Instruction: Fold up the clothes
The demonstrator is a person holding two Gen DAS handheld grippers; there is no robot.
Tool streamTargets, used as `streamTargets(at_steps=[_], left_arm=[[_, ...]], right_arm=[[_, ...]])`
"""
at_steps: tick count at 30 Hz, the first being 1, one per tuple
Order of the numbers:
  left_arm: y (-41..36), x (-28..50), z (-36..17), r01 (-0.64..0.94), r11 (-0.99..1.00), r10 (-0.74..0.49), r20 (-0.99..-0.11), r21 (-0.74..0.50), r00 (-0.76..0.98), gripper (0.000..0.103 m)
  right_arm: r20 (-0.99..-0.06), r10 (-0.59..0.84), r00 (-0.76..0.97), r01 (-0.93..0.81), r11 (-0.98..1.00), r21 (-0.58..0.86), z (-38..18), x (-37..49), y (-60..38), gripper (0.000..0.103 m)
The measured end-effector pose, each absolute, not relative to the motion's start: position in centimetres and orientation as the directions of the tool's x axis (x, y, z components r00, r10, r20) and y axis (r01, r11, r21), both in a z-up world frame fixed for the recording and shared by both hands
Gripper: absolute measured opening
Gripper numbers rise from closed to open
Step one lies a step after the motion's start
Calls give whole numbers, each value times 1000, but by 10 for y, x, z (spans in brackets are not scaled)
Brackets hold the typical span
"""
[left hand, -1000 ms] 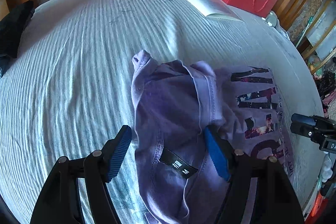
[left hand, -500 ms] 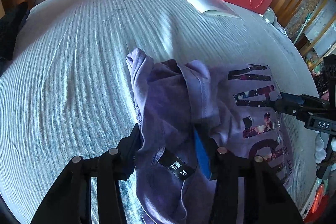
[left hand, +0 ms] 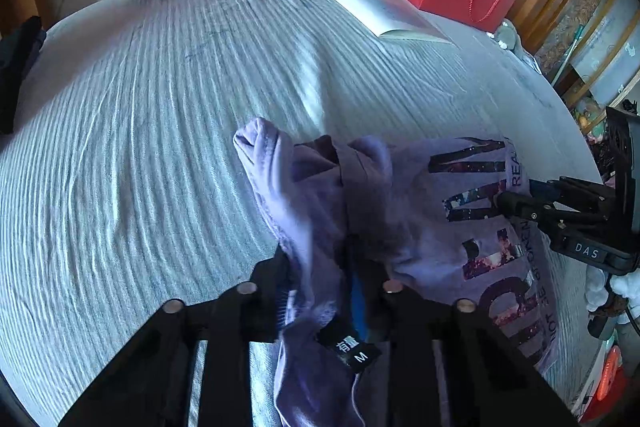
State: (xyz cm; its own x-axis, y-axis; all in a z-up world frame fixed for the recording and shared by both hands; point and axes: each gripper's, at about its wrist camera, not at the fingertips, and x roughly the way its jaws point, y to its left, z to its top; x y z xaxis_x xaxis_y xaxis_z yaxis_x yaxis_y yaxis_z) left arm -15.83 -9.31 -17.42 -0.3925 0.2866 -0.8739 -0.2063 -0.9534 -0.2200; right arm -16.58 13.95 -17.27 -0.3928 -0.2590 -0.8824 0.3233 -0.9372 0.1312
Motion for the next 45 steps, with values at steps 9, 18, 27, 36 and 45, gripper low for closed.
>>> streamTargets(at_steps=[9,18,27,36,45], left_arm=[[-86,-156,-176,-240,-948,290,-874,-208,-389,21],[-89,-161,-177,-258,-932,341,-854,-253,-394,29],[-88,-132,-147,-253,-946,312,-790,-204,-528,12],[-109,-92,-78,-163,-974,226,-722,-158,-653,12],[-171,-63,-7,11,-999,16,-667,-36,-745,12]], right_arm=[[-866,-316,-388,388,-908,158,-167,-162,142,15],[-846,-382,-373,366,-898,244,-177,-179,147,22],[-820,-347,-456,426,-894,141,-150,-154,142,9],[-699,-420,-579,522,-849,78,-76,-126,117,9],[-584,-538,-608,654,-756,15,-9,-127,39,9]])
